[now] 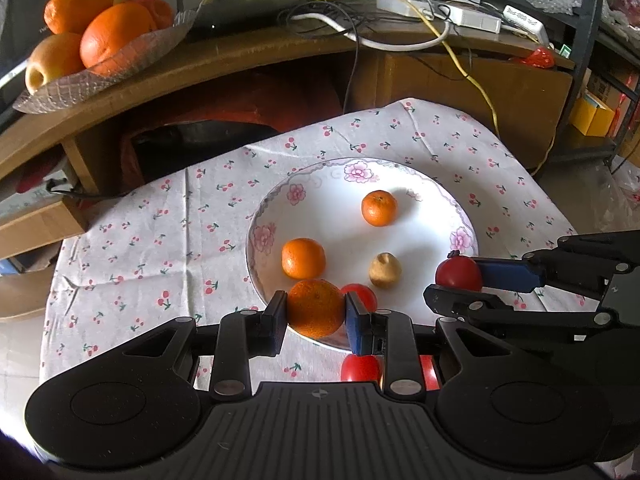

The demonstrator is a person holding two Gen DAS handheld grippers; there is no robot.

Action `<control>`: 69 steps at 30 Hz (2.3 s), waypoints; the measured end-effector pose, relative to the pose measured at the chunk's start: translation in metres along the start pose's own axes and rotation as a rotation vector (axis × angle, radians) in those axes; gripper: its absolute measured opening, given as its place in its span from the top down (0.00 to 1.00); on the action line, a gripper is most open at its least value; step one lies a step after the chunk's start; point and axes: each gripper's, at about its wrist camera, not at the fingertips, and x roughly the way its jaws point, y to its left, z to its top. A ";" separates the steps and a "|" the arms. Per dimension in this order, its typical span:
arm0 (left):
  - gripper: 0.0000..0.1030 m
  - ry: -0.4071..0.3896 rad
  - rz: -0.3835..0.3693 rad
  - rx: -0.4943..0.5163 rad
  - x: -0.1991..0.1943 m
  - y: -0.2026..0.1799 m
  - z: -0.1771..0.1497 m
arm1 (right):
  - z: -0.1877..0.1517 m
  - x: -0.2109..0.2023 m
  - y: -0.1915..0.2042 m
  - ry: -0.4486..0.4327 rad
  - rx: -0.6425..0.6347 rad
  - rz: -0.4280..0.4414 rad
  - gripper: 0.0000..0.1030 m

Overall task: Organize fruits
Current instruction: 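Lower the orange and tomato over the white bowl, then open the left and right grippers to drop orange and tomato into the bowl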

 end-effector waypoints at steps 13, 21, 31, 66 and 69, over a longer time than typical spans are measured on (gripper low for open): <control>0.65 0.043 -0.008 -0.053 0.027 0.007 0.006 | 0.007 0.026 -0.007 0.016 -0.016 -0.009 0.70; 0.64 0.045 0.001 -0.067 0.035 0.008 0.010 | 0.010 0.034 -0.010 0.010 -0.015 -0.003 0.69; 0.63 0.035 0.017 -0.066 0.036 0.008 0.013 | 0.013 0.037 -0.013 0.000 -0.001 -0.012 0.69; 0.41 -0.052 -0.003 -0.060 0.002 0.014 0.012 | 0.016 0.017 -0.013 -0.048 0.014 -0.054 0.67; 0.41 -0.053 -0.015 -0.063 -0.003 0.016 0.010 | 0.015 0.012 -0.010 -0.050 0.011 -0.054 0.67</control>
